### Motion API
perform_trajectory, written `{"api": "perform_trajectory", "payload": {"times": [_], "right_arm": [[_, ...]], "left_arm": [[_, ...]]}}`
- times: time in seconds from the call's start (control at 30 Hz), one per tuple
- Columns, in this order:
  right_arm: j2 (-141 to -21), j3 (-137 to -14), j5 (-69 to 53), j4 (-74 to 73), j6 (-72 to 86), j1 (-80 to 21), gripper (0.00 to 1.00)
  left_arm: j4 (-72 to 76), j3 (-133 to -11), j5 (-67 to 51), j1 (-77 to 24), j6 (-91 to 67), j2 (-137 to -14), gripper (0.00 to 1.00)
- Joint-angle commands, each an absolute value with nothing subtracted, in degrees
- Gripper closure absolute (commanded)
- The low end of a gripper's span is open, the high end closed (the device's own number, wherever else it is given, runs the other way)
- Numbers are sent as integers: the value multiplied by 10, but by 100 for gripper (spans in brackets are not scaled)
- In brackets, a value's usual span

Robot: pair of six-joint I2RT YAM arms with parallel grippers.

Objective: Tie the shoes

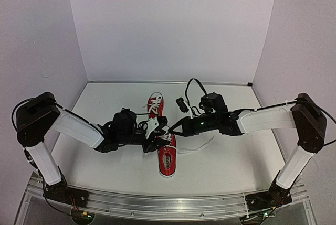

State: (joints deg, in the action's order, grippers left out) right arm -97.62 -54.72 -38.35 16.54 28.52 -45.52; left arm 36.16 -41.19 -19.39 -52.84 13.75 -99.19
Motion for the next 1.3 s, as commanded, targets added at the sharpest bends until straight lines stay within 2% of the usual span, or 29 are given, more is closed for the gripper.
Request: {"api": "perform_trajectory", "payload": {"times": [0.0, 0.13, 0.53, 0.67, 0.8, 0.93, 1.1, 1.27], "right_arm": [[-959, -545, -377, 179, 286, -452, 100], [-959, -544, -374, 178, 288, -450, 100], [-957, -541, -363, 178, 294, -444, 100], [-954, -538, -361, 177, 294, -442, 100], [-946, -528, -350, 168, 297, -441, 99], [-908, -514, -269, 90, 299, -436, 63], [-837, -484, -117, -23, 327, -424, 45], [-841, -462, -39, -86, 351, -423, 42]], "left_arm": [[397, -436, -202, -534, 135, -1001, 59], [385, -446, -200, -535, 143, -1005, 68], [364, -461, -189, -556, 164, -1022, 78], [359, -462, -182, -557, 165, -1023, 86], [369, -455, -175, -557, 161, -1022, 100], [383, -445, -173, -557, 164, -1021, 100], [386, -444, -178, -557, 172, -1022, 100], [389, -448, -183, -558, 177, -1025, 100]]}}
